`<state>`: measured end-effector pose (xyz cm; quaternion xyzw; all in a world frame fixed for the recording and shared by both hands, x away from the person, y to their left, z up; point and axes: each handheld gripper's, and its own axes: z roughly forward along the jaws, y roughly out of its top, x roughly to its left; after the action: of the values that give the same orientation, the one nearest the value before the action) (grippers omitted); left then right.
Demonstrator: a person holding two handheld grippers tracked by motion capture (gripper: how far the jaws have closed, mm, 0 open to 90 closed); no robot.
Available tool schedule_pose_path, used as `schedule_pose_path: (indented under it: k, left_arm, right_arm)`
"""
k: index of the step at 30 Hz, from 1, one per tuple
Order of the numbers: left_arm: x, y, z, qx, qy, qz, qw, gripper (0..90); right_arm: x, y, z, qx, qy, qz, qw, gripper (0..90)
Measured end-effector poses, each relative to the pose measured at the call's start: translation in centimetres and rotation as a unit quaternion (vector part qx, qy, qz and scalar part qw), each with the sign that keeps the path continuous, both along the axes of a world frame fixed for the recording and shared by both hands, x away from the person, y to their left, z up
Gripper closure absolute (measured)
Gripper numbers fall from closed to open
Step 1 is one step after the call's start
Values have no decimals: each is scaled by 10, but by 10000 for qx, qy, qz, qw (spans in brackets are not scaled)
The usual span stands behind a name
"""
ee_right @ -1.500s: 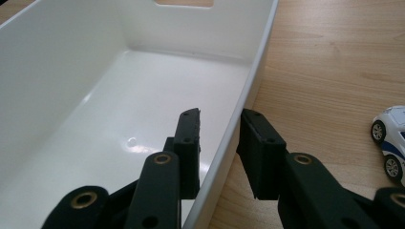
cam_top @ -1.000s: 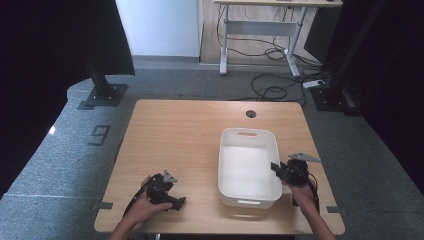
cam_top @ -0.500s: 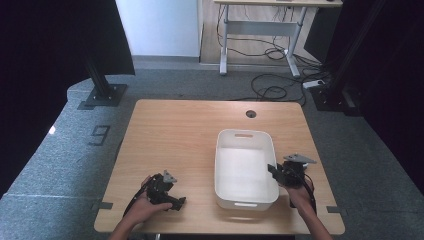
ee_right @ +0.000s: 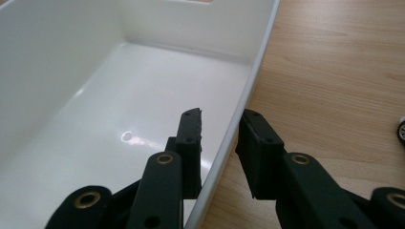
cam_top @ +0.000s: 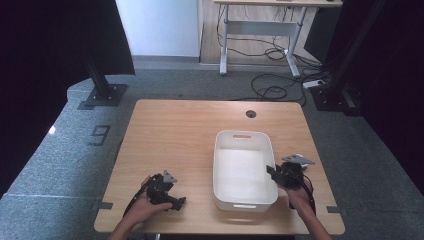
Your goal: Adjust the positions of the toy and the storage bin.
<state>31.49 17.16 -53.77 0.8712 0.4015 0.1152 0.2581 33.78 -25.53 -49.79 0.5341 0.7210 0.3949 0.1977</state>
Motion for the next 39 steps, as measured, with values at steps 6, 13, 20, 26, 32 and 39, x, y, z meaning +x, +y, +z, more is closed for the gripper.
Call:
schedule_pose_path:
  k: [6, 13, 20, 26, 32, 39]
  left_arm:
    - [0, 0, 0, 1, 2, -1, 10000, 0]
    - [0, 0, 0, 1, 0, -2, 10000, 0]
    - [0, 0, 0, 1, 2, -4, 10000, 0]
    - [0, 0, 0, 2, 2, -5, 10000, 0]
    - [0, 0, 0, 2, 2, -4, 10000, 0]
    - [0, 0, 0, 1, 1, -3, 10000, 0]
  right_arm:
    - [-1, 0, 0, -5, 4, 39, 10000, 703]
    - [-1, -1, -1, 26, -26, 87, 10000, 688]
    - [-3, 1, 0, -92, -78, 135, 9998, 676]
    - [-5, -3, 4, 45, -384, 278, 9989, 529]
    - [-6, -8, 6, 8, -554, 427, 9976, 441]
    - [-7, -11, 8, 51, -684, 588, 9959, 390]
